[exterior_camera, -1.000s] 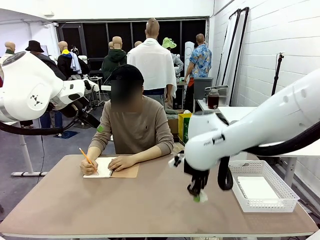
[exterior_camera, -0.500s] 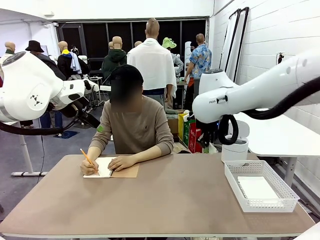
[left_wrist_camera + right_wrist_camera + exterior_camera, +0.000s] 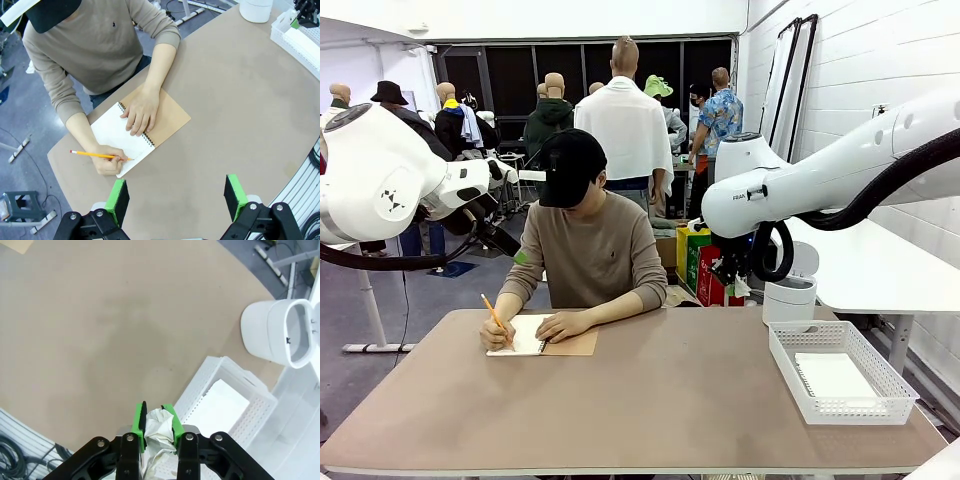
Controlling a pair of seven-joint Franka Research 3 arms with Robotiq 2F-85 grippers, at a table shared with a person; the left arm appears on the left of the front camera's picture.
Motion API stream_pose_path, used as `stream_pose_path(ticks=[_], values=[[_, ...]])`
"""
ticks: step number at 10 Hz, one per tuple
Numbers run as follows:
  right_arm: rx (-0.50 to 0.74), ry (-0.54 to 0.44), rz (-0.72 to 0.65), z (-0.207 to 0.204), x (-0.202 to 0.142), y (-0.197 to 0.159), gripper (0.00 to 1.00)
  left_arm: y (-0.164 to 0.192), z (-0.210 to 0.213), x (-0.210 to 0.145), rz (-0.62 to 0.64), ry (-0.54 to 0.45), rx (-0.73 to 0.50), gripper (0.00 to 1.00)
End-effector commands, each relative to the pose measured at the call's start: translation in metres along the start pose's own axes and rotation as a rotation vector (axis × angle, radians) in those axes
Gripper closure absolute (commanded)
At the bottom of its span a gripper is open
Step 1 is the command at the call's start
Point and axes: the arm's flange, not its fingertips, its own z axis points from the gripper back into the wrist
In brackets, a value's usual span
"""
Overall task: Sort the paper based on its condition.
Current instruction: If a person hands you a paper, place it in the Organizing basket , and if it's crumpled, put it in the Trash can.
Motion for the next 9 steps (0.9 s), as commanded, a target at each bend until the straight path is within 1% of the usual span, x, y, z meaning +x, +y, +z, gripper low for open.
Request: stream_pose_path(ticks=[1, 3, 4, 6, 7, 9], values=[[-0.002, 0.004, 0.022, -0.001, -0.005, 0.0, 0.8, 0.001, 0.001, 0.0, -0.002, -0.012, -0.006, 0.0], [0.0, 0.0, 0.004, 0.0, 0.0, 0.0, 0.8, 0.001, 0.001, 0.0, -0.002, -0.012, -0.006, 0.0], [-0.068, -0.049, -0.144, 0.001, 0.008, -0.008, 0.8, 0.001, 0.001, 0.0, -0.002, -0.012, -0.006, 0.0], [-0.163, -0.102, -0.371, 0.0, 0.022, -0.034, 0.8, 0.001, 0.001, 0.0, -0.002, -0.012, -0.006, 0.0], [-0.17, -0.113, -0.41, 0.001, 0.024, -0.043, 0.8, 0.001, 0.001, 0.0, -0.002, -0.012, -0.006, 0.0], [-0.197, -0.142, -0.575, -0.009, 0.032, -0.075, 0.8, 0.001, 0.001, 0.0, -0.002, -0.012, -0.006, 0.0]])
